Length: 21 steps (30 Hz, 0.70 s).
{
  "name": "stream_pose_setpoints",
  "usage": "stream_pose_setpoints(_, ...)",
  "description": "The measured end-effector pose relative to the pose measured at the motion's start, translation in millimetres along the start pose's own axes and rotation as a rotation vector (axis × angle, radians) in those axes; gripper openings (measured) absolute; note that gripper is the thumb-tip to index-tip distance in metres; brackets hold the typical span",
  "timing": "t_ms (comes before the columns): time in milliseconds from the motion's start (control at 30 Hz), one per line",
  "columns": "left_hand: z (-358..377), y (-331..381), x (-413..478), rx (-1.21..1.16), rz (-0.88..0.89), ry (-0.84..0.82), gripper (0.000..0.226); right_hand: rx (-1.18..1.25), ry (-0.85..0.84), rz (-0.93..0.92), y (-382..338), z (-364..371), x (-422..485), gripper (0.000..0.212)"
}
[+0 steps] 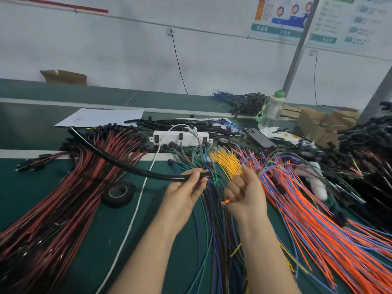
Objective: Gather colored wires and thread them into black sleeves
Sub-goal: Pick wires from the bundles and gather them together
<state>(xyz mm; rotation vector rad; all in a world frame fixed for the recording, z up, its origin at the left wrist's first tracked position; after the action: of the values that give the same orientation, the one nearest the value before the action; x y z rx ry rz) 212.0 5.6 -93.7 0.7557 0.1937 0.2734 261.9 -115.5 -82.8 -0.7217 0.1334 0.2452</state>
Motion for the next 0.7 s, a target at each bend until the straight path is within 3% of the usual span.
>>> stream_pose_setpoints(100,1,-4,-4,-0.091,-0.08,0.029,0.013,0.342,-0.124,-0.1,-18,5,-7,0.06)
stream_pose_setpoints(233,11,-17,-11,-0.148,-0.163,-0.016,0.015,0.528,-0.21,-0.128,-26,12,-14,0.064)
stream_pose_setpoints(700,21,-30,-19,-0.042,-0.197,-0.125,0.022,0.443,-0.154,-0.196,-33,13,-21,0.066)
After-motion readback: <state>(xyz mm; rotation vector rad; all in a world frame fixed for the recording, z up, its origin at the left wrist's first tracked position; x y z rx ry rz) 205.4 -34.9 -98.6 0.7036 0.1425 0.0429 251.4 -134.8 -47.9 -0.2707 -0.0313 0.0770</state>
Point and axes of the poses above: each hand's wrist, its own x-axis towards the middle knuckle, its own z-axis out of the palm, y = z × x, the point moved 6 cm from there along x, towards the middle knuckle, and after that the axes turned 2 degrees about y, right-handed, at the moved point
